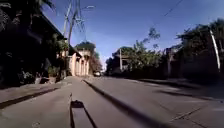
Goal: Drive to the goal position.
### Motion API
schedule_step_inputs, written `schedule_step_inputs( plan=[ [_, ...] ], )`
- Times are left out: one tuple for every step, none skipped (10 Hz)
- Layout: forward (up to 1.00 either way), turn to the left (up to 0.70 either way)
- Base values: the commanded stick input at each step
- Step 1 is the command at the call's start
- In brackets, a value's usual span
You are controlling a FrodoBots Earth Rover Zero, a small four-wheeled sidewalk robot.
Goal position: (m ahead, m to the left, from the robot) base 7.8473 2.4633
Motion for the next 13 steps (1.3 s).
schedule_step_inputs(
  plan=[
    [1.0, 0.0],
    [1.0, 0.0],
    [1.0, 0.0],
    [1.0, 0.0],
    [1.0, 0.0],
    [1.0, 0.0],
    [1.0, 0.0],
    [1.0, 0.0],
    [1.0, 0.0],
    [1.0, 0.11],
    [1.0, 0.15],
    [1.0, 0.15],
    [1.0, 0.15]
  ],
)
